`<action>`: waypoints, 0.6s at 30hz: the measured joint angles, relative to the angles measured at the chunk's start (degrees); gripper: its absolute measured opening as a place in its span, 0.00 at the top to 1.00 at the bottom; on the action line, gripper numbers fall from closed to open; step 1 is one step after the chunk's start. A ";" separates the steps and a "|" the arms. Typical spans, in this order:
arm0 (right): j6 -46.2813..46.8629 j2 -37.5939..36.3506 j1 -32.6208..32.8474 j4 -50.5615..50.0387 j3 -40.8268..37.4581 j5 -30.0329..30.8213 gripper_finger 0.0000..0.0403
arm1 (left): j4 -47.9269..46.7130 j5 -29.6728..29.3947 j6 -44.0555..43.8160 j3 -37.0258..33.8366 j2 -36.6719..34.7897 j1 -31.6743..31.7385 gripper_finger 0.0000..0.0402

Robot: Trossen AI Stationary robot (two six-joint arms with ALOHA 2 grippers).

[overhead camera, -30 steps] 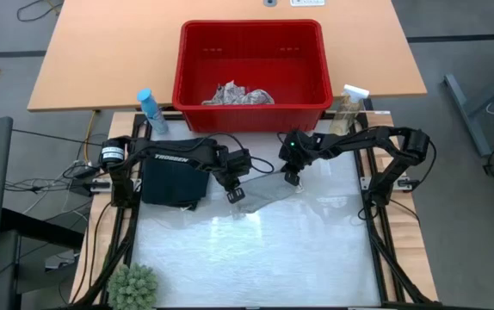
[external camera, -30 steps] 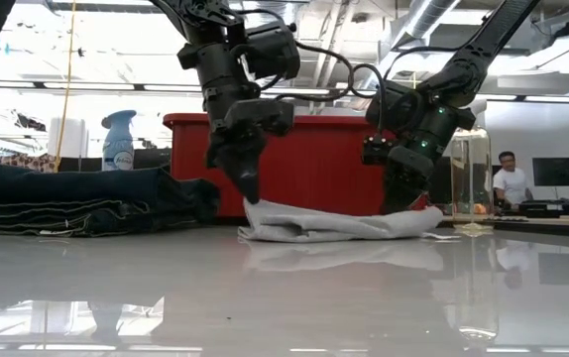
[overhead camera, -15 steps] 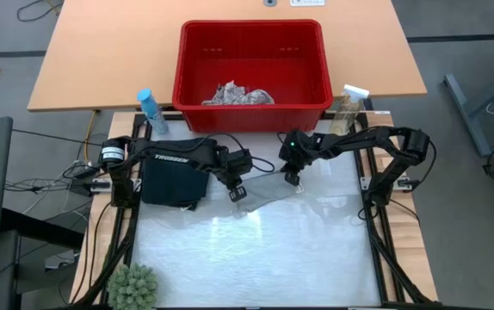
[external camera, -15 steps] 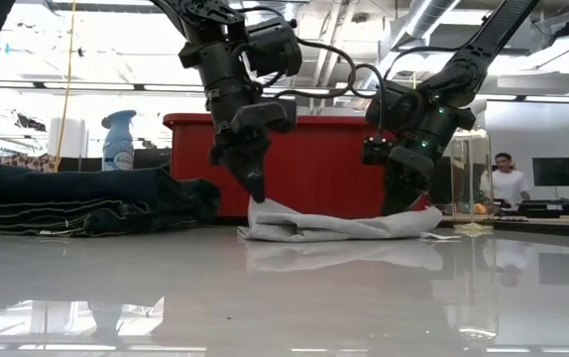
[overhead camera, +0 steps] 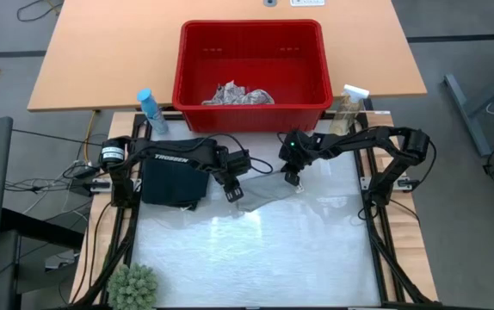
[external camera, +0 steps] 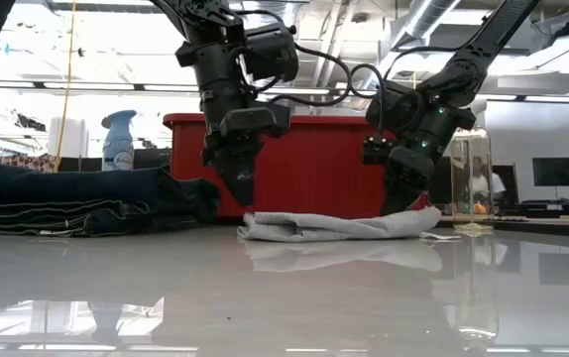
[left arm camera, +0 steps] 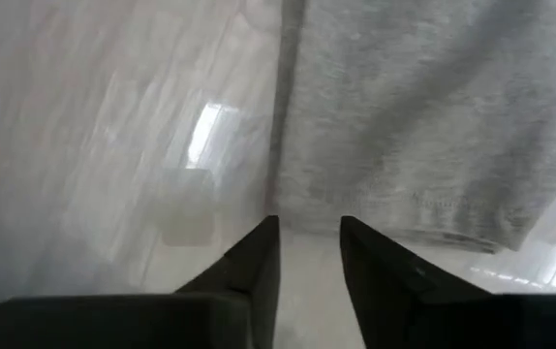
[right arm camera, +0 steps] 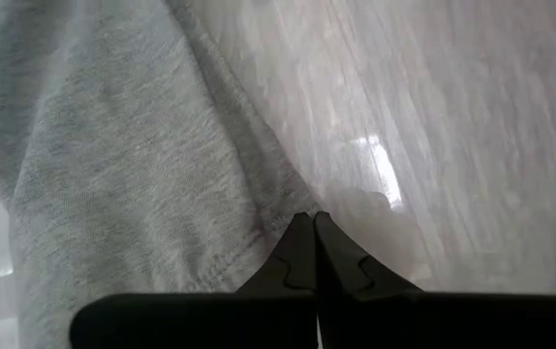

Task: Fold Laundry from Bin
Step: Fold the gray shorts

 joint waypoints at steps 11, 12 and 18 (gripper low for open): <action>0.02 0.00 0.00 -0.02 0.00 -0.07 0.97 | 6.62 -4.98 -8.46 0.00 -1.83 -0.41 0.68; 0.01 0.01 0.00 -0.05 0.00 -0.07 0.97 | 10.51 -3.79 -8.84 0.00 -1.86 -0.74 0.68; 0.02 0.00 0.00 -0.16 0.00 -0.07 0.97 | 21.55 -2.29 -9.39 0.09 0.67 -6.36 0.70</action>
